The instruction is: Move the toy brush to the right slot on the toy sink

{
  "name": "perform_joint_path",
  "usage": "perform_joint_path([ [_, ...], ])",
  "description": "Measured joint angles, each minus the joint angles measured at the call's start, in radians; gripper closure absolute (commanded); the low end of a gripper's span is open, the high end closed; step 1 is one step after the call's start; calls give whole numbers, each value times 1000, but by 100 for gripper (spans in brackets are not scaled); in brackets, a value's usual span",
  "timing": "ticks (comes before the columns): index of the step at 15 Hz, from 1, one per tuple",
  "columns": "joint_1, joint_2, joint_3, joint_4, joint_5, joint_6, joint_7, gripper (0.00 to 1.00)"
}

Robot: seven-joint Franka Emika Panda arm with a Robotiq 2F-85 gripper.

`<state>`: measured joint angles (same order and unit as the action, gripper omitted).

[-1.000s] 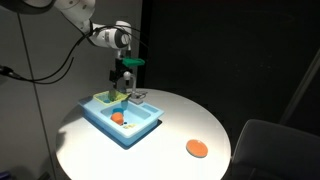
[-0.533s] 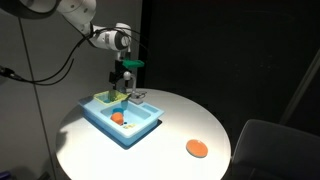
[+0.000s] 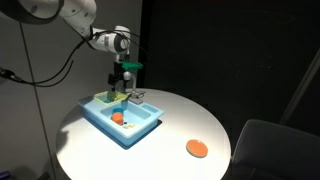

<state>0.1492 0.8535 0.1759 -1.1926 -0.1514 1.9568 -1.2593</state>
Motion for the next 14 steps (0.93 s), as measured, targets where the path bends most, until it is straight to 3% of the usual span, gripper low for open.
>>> perform_joint_path([
  [3, 1, 10, 0, 6, 0, 0, -5, 0],
  [4, 1, 12, 0, 9, 0, 0, -6, 23],
  [5, 1, 15, 0, 11, 0, 0, -6, 26],
  [14, -1, 19, 0, 17, 0, 0, -7, 96],
])
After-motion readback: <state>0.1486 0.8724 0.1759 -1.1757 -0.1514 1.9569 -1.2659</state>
